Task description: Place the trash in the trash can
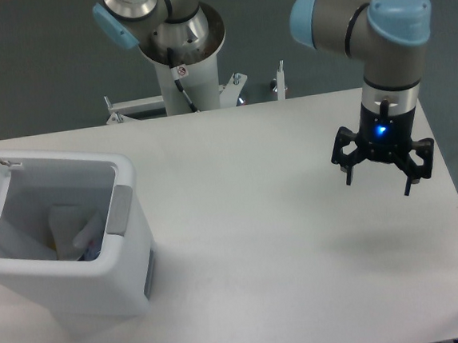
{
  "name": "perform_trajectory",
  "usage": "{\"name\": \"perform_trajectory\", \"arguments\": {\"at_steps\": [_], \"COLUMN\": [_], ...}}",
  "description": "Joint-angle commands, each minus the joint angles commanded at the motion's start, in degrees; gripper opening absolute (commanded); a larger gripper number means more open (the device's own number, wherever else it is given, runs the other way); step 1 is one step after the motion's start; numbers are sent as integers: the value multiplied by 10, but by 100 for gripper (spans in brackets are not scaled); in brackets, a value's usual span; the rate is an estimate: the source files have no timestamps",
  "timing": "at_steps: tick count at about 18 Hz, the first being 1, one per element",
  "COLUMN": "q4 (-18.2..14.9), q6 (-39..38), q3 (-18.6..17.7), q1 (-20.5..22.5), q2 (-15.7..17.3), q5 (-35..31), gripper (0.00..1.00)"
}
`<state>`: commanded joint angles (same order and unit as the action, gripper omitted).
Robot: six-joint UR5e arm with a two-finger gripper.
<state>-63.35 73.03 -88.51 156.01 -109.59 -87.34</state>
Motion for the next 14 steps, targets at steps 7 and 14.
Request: {"name": "perform_trajectory", "arguments": {"at_steps": [7,14], "q4": [-6,6], "q6": [17,18], "q3": [3,-9], "q1": [-18,-19], "q2": [-12,-21], "q5": [-37,-37], "gripper": [100,100]}}
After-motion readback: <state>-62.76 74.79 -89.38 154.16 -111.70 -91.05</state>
